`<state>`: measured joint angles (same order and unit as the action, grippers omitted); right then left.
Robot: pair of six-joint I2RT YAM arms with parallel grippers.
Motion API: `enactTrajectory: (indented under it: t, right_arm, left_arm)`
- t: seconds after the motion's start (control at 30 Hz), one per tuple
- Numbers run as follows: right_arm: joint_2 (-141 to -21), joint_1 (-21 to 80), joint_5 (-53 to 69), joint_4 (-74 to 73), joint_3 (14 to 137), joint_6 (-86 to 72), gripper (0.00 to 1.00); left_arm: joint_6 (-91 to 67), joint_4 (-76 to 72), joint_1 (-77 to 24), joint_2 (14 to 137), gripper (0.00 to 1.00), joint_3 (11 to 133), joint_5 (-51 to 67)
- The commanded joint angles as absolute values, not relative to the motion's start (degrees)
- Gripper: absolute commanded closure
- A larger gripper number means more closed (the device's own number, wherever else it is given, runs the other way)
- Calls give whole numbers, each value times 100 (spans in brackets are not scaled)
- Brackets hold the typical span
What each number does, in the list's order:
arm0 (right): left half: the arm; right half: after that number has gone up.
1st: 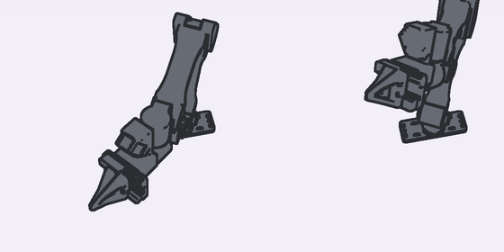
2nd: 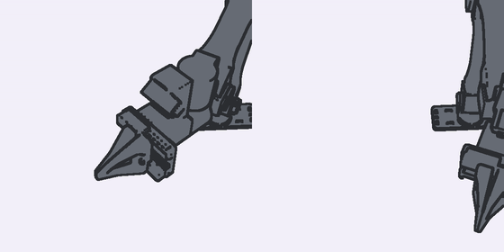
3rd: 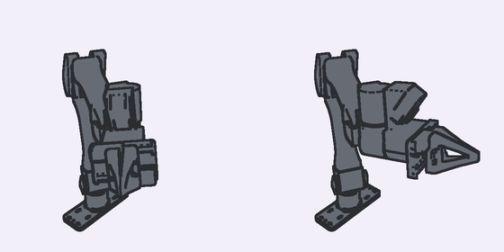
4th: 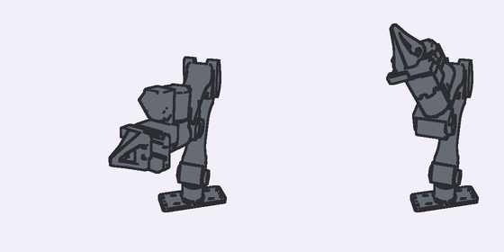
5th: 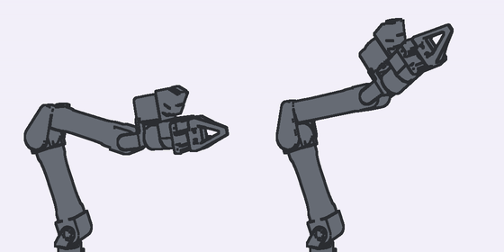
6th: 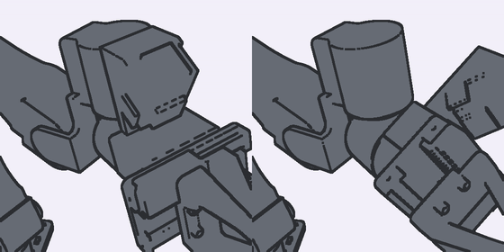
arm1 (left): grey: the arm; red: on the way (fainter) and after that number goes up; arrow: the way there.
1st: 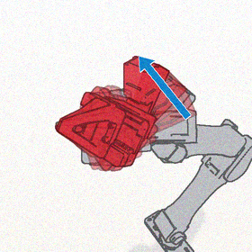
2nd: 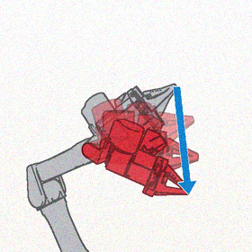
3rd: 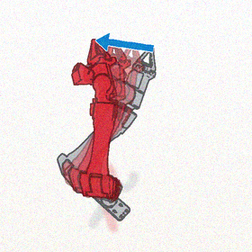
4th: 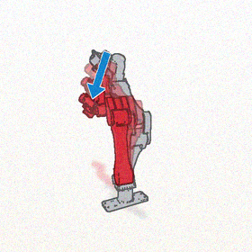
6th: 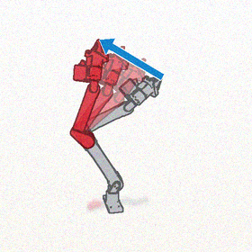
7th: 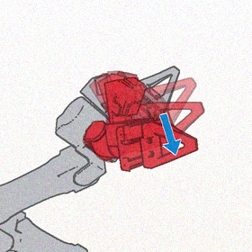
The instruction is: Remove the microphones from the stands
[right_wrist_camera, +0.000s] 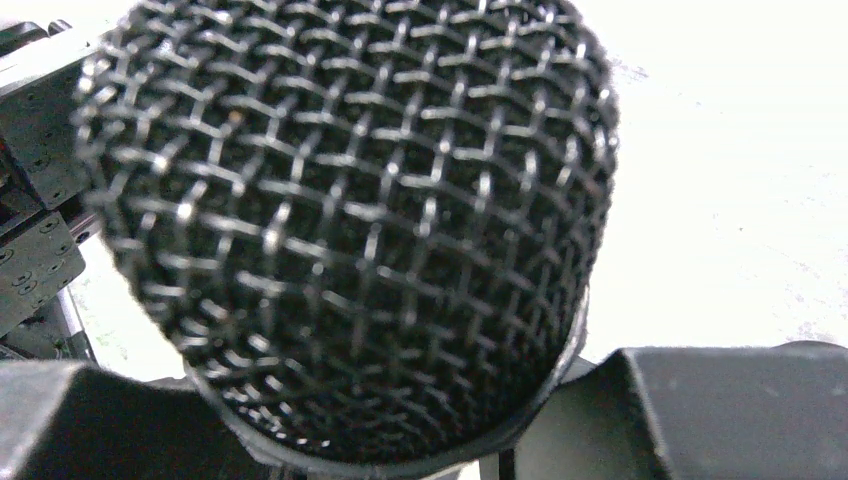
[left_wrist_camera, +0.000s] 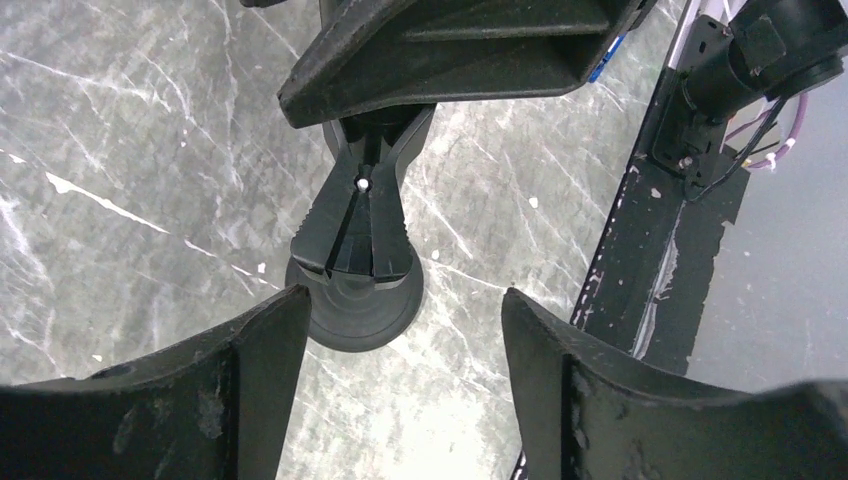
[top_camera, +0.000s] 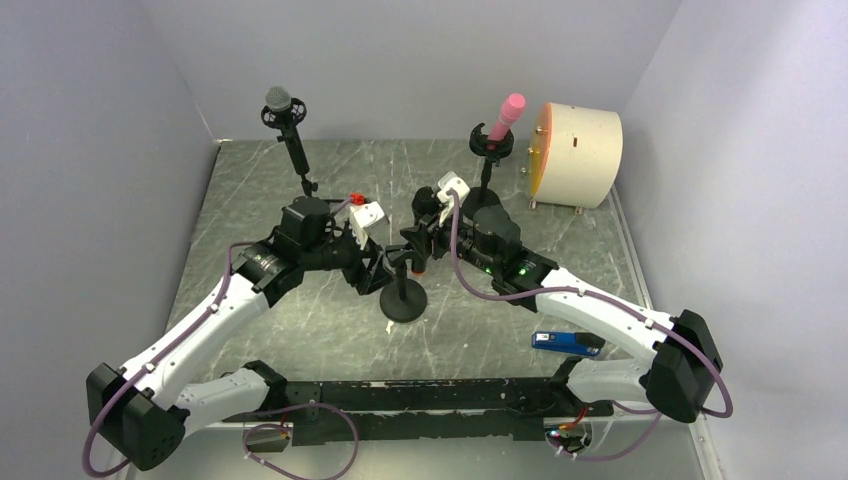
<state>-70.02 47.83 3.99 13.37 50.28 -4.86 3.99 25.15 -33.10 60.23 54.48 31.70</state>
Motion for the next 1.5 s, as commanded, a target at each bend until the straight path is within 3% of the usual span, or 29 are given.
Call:
enactTrajectory:
  t: [0.0,0.17,0.33,0.47,0.77,0.83,0.9,0.93,1.27,1.37,1.43,1.47]
  right_arm:
    - [-6908,4816,255,1509,5033,-617,79]
    - [-6882,4825,237,1352,5088,-611,79]
    - [-6843,4825,267,1317,5106,-628,79]
    - [-6801,4825,290,1385,5064,-688,79]
    - [-6785,4825,228,1263,5124,-699,80]
    - [-6793,4825,211,1288,5101,-732,80]
    - [-6824,4825,224,1294,5105,-746,80]
    - [-6843,4825,228,1267,5118,-739,80]
    - [-6874,4825,172,1137,5225,-710,80]
    - [-6864,4825,175,1148,5204,-707,80]
    - [-6877,4825,155,1109,5202,-711,80]
    - [-6875,4825,134,1055,5212,-701,80]
  left_arm:
    - [859,2296,-3336,5881,28,5625,3321]
    - [1082,2025,-3335,5866,32,5646,3266]
    - [1419,1931,-3335,5846,25,5580,2996]
    - [1447,1712,-3331,5905,27,5566,3024]
    - [1490,2025,-3338,5919,56,5720,3212]
    - [1549,1962,-3337,5820,50,5593,3210]
    - [1578,2044,-3335,5816,34,5598,3212]
    - [1581,2121,-3339,5835,32,5644,3225]
    - [1558,2074,-3342,6114,34,5686,3388]
    - [1517,2041,-3371,6151,41,5657,3272]
    - [1518,2018,-3396,6159,52,5618,3161]
    - [1520,2067,-3425,6165,63,5616,3005]
